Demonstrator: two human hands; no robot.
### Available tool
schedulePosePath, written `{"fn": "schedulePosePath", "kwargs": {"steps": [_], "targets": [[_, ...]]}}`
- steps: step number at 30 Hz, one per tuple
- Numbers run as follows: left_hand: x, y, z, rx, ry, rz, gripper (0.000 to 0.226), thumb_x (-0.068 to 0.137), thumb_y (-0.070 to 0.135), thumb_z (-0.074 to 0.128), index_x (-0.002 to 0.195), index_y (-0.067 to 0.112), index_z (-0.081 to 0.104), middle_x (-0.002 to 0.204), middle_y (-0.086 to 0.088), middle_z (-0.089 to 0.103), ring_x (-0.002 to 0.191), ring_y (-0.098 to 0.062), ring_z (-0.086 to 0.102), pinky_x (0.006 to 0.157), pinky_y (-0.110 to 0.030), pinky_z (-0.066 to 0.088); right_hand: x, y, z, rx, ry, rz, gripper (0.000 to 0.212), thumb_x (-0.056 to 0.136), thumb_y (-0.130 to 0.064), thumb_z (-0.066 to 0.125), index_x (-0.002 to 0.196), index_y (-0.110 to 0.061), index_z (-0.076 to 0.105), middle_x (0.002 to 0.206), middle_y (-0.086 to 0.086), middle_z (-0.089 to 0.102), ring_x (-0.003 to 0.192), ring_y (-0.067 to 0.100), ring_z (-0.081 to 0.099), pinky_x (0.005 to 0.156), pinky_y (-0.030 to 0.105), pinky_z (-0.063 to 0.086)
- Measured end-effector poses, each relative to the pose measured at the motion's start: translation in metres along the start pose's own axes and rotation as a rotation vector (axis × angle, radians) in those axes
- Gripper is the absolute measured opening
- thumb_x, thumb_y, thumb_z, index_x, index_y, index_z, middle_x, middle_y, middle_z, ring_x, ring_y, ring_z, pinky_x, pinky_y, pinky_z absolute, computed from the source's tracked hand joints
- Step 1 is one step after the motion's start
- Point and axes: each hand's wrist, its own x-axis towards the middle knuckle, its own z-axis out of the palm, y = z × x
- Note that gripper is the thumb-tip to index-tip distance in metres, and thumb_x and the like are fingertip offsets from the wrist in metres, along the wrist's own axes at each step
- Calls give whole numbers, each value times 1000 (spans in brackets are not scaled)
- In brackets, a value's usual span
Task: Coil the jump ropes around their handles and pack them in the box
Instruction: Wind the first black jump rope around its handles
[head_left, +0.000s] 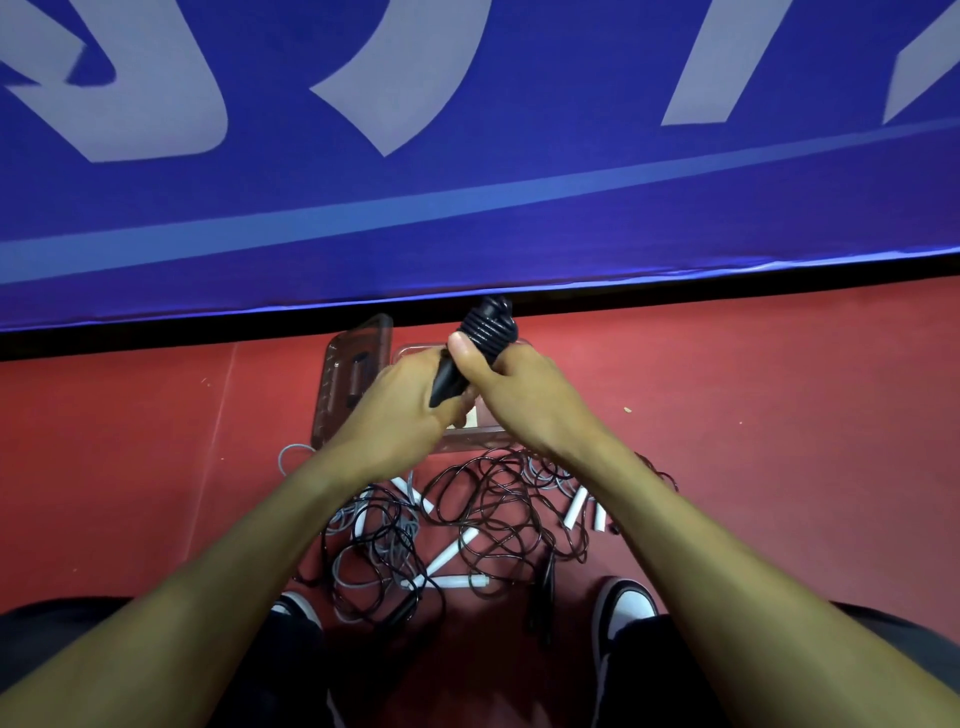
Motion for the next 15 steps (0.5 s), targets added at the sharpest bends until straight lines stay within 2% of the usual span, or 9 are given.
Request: {"fn": "schedulePosePath", "kwargs": {"steps": [3,6,8,10,12,14,15], "targets": [[0,1,4,-30,-18,2,10,101,29,55,92,31,51,76,5,60,62,-7,53,60,-31,47,-1,1,0,-3,38,3,58,102,-59,35,61,-19,48,54,-5,46,53,13,44,54,31,31],[0,4,4,-204,-21,-70,25,103,42,36,92,31,56,78,3,64,66,-10,60,69,-41,56,-2,5,-3,-19,54,27,70,99,-68,28,64,-16,60,59,-3,60,61,15,58,62,33,45],[-1,3,3,-257,-11,-77,33,100,43,29,97,32,60,77,14,63,70,-5,57,70,-36,51,-1,7,-4,-57,59,74,83,94,-76,21,69,-11,67,62,1,63,68,25,64,74,40,53],[-2,3,3,-277,-6,-94,34,98,46,31,105,33,62,87,16,67,80,-9,60,79,-39,50,-1,6,-7,-72,51,99,88,94,-76,20,68,-8,70,54,-1,59,66,26,64,76,42,54],[-1,4,2,-280,-7,-127,38,95,52,38,116,31,62,107,0,70,101,-20,64,95,-51,50,-1,7,-8,-76,28,84,89,96,-72,21,74,-2,71,58,2,62,66,25,65,76,41,55],[-1,5,-1,-303,10,-139,40,91,51,46,118,26,61,111,-1,69,107,-19,65,101,-53,48,-1,8,-7,-44,4,54,86,97,-71,25,84,3,67,68,8,67,67,26,65,73,40,55],[-1,5,-2,-306,24,-141,39,89,50,50,116,24,61,110,1,70,107,-17,65,101,-52,48,-1,8,-7,-36,-10,35,83,97,-70,28,84,4,63,67,8,65,62,24,61,66,37,53]]}}
